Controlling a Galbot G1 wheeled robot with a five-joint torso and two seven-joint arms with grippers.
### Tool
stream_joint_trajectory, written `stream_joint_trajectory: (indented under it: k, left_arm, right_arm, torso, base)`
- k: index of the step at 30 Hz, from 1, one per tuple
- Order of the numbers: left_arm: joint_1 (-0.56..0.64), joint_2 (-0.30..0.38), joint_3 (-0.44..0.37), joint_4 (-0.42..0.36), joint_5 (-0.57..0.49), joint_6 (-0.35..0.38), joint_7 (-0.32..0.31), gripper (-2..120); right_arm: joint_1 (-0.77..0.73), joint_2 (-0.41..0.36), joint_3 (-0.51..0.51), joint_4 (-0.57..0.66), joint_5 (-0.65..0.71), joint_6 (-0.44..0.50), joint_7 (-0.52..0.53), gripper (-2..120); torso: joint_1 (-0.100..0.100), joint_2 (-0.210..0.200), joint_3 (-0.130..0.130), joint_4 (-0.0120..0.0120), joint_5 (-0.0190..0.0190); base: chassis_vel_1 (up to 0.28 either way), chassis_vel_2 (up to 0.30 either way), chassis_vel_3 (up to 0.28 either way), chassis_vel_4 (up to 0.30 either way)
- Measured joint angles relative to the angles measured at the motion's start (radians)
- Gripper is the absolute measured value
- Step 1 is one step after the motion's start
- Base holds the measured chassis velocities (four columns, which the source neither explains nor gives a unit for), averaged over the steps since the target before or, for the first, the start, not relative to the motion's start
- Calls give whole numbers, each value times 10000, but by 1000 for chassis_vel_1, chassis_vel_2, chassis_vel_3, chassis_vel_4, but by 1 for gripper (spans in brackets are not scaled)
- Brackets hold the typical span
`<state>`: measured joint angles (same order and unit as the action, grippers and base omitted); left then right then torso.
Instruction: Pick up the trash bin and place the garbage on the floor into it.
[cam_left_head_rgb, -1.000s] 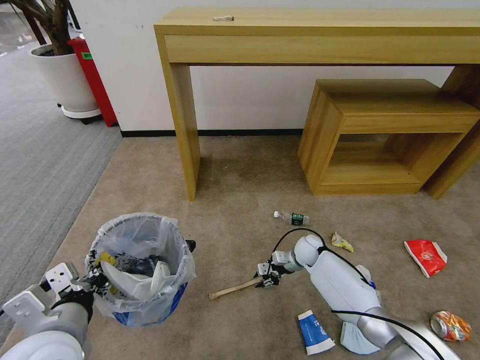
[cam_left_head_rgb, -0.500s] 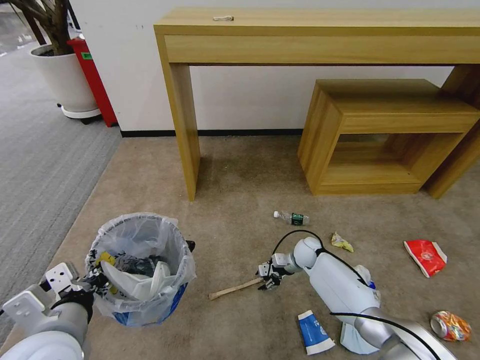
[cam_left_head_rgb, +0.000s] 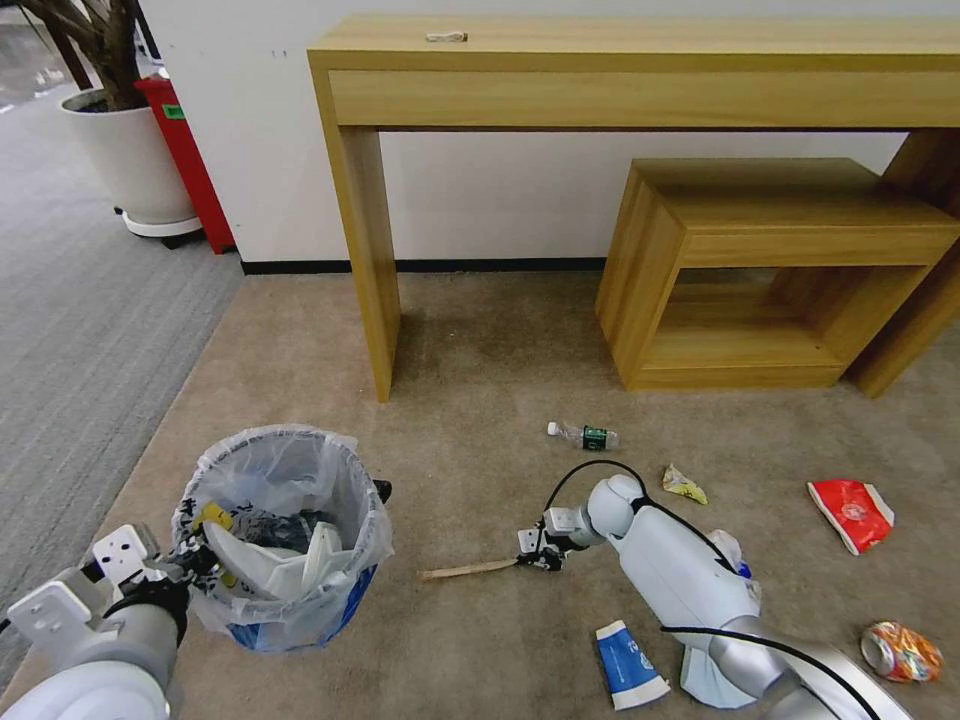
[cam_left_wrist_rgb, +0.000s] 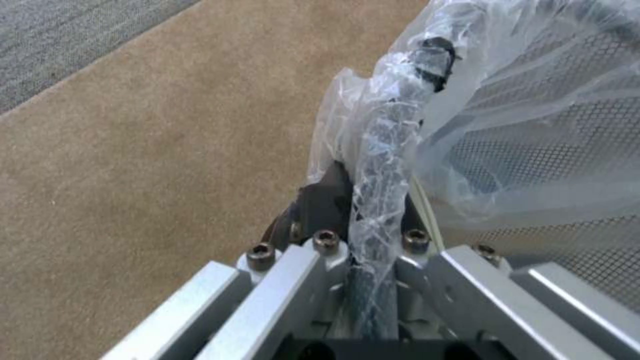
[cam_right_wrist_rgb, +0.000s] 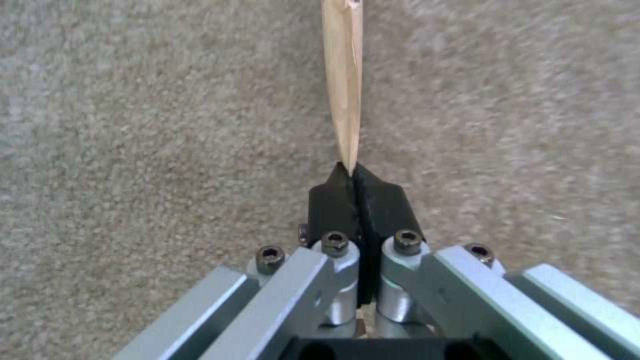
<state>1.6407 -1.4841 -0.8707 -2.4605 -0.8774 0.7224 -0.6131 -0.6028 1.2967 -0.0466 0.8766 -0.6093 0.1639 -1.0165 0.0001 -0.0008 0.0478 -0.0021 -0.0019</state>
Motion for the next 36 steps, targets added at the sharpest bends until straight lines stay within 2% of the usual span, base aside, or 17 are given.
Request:
stream_joint_trajectory:
  k: [8, 10, 12, 15, 16, 17, 18, 21, 22, 23, 24, 27, 28, 31, 32, 35, 36]
  left_arm:
    - [-16, 51, -42, -4, -9, -2, -10, 1]
    - [-60, 76, -57, 16, -10, -5, -25, 1]
    - [-75, 78, -54, 23, -11, -5, -28, 1]
    - [-109, 78, 18, 54, -7, -9, -35, 1]
    - [-109, 78, 18, 54, -7, -9, -35, 1]
    - [-113, 76, 60, 87, 14, -9, -35, 1]
    - [-122, 75, 87, 115, 40, -8, -35, 1]
    - [-133, 66, 138, 155, 97, -11, -36, 1]
    - [-137, 33, 241, 183, 121, -12, -35, 1]
    - [-135, 14, 298, 186, 115, -14, -34, 1]
    - [-135, 14, 298, 186, 115, -14, -34, 1]
    - [-101, -33, 546, 200, 28, -18, -15, 1]
    - [-101, -33, 546, 200, 28, -18, -15, 1]
    - [-69, -40, 725, 202, -134, -18, -11, 1]
    - [-69, -40, 725, 202, -134, -18, -11, 1]
    - [-17, -41, 967, 38, -354, -2, -28, 1]
    - [-17, -41, 967, 38, -354, -2, -28, 1]
  right_arm:
    - [-295, -682, 713, 1471, 2118, 727, -526, 0]
    - [-489, -1277, 1354, 2544, 2884, 1097, -1234, 0]
    - [-542, -1419, 1563, 2827, 3115, 1226, -1547, 0]
    - [-801, -2153, 2434, 4027, 4446, 1522, -3659, 0]
    - [-801, -2153, 2434, 4027, 4446, 1522, -3659, 0]
    - [-883, -2437, 2809, 4479, 5062, 1593, -4725, 0]
    - [-952, -2639, 2970, 4750, 5593, 1605, -5103, 0]
    - [-1083, -2915, 3076, 5053, 6592, 1454, -5304, 0]
    - [-1209, -3058, 3071, 5303, 8054, 1069, -5360, 0]
    - [-1273, -3087, 2989, 5400, 8898, 924, -5182, 0]
    - [-1273, -3087, 2989, 5400, 8898, 924, -5182, 0]
    - [-1683, -3003, 2179, 5935, 11642, 562, -3152, 0]
    - [-1683, -3003, 2179, 5935, 11642, 562, -3152, 0]
    - [-1863, -2644, 1262, 6327, 12772, 610, -1133, 0]
    - [-1863, -2644, 1262, 6327, 12772, 610, -1133, 0]
    - [-1664, -2058, 191, 6569, 13813, 798, 746, 0]
    - [-1664, -2058, 191, 6569, 13813, 798, 746, 0]
  torso:
    - [0, 0, 0, 2, 4]
    - [0, 0, -1, 0, -4]
    - [0, 0, 0, -2, -6]
    - [0, 1, 0, -1, 0]
    - [0, 1, 0, -1, 0]
    - [0, 0, 0, -3, -1]
    - [-1, 0, 0, -2, -1]
    - [0, 0, 0, -3, -1]
    - [0, 1, 0, -3, 2]
    - [0, 0, 0, -1, -3]
    - [0, 0, 0, -1, -3]
    - [0, 0, 0, 0, 0]
    - [0, 0, 0, 0, 0]
    - [0, 0, 0, -1, -1]
    - [0, 0, 0, -1, -1]
    - [0, 1, 0, 0, -3]
    - [0, 1, 0, 0, -3]
  base:
    - [0, 0, 0, 0]
    - [0, 0, 0, 0]
    - [0, 0, 0, 0]
    - [0, 0, 0, 0]
    - [0, 0, 0, 0]
    - [0, 0, 0, 0]
    - [0, 0, 0, 0]
    - [0, 0, 0, 0]
    - [0, 0, 0, 0]
    - [0, 0, 0, 0]
    - [0, 0, 0, 0]
    - [0, 0, 0, 0]
    - [0, 0, 0, 0]
    - [0, 0, 0, 0]
    - [0, 0, 0, 0]
    - [0, 0, 0, 0]
    - [0, 0, 0, 0]
